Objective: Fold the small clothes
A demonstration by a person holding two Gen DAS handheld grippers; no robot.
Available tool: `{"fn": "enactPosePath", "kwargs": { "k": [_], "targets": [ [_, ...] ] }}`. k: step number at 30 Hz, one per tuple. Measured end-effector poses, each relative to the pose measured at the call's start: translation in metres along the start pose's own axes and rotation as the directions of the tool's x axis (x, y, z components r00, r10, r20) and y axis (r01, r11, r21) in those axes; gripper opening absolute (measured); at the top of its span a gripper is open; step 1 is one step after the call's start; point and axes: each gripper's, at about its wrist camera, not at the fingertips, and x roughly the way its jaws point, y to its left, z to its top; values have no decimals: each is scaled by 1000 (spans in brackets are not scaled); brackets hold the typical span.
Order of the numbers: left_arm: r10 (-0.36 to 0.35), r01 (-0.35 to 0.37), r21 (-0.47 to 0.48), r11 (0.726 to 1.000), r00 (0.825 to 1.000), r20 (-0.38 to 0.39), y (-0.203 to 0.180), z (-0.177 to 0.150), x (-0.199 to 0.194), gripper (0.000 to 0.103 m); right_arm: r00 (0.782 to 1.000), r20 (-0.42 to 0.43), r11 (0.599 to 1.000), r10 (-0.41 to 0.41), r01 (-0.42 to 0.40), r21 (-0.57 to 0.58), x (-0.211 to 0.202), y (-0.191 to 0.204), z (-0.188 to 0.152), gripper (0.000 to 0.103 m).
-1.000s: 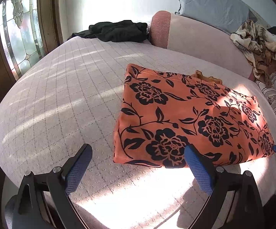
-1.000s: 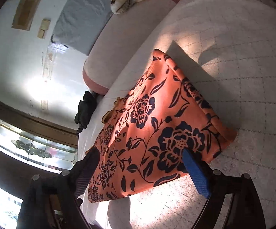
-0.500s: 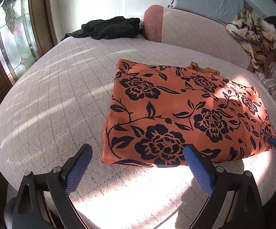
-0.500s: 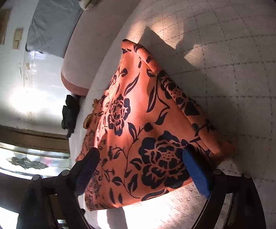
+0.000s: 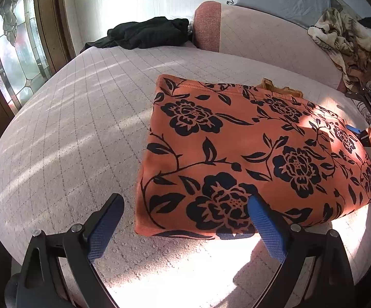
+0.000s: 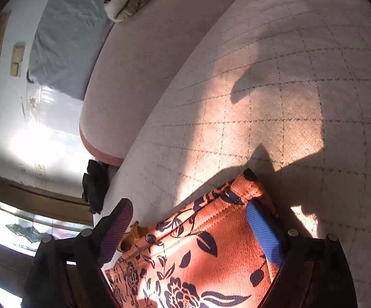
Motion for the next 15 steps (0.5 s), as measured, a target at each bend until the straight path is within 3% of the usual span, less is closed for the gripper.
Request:
{"fn": "enactPosePath", "kwargs": {
  "k": [2,5,10,15],
  "targets": [
    [8,-8,-8,1000,1000,0,3,0,1,97,999,37,999,33,-35,37,-8,-1,-1,92],
    [-3,3,-27,1000,1000,10,5,1,0,97,997,62,997,45,-41,-62,-37,23,-25,92],
    [-20,22,-50,999,999,40,8,-3,-16,97,999,-7,986,49,-50,-158,-91,39,-108,92],
    [-22,26,-49,998,998,64,14,-14,-37,97,996,-33,994,87,-88,-62,-130,4,-193,92]
  ]
}}
